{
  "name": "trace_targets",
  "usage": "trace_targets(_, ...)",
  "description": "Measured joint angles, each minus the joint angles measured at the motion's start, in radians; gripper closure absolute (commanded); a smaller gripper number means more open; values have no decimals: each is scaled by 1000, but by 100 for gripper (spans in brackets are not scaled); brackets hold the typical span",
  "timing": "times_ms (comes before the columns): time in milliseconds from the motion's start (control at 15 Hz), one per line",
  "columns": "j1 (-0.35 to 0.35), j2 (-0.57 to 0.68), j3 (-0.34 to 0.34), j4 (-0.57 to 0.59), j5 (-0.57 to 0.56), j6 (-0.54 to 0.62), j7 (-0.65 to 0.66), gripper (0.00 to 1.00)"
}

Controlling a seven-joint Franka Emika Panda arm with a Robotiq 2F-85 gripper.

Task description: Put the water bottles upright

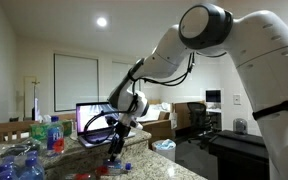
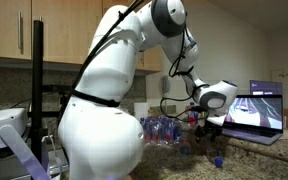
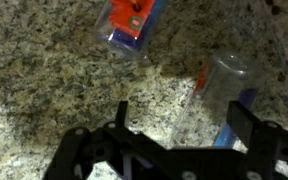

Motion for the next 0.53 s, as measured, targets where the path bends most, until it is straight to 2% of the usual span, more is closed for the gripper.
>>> trace_targets(533, -10, 10, 1, 6, 0, 0, 17, 0)
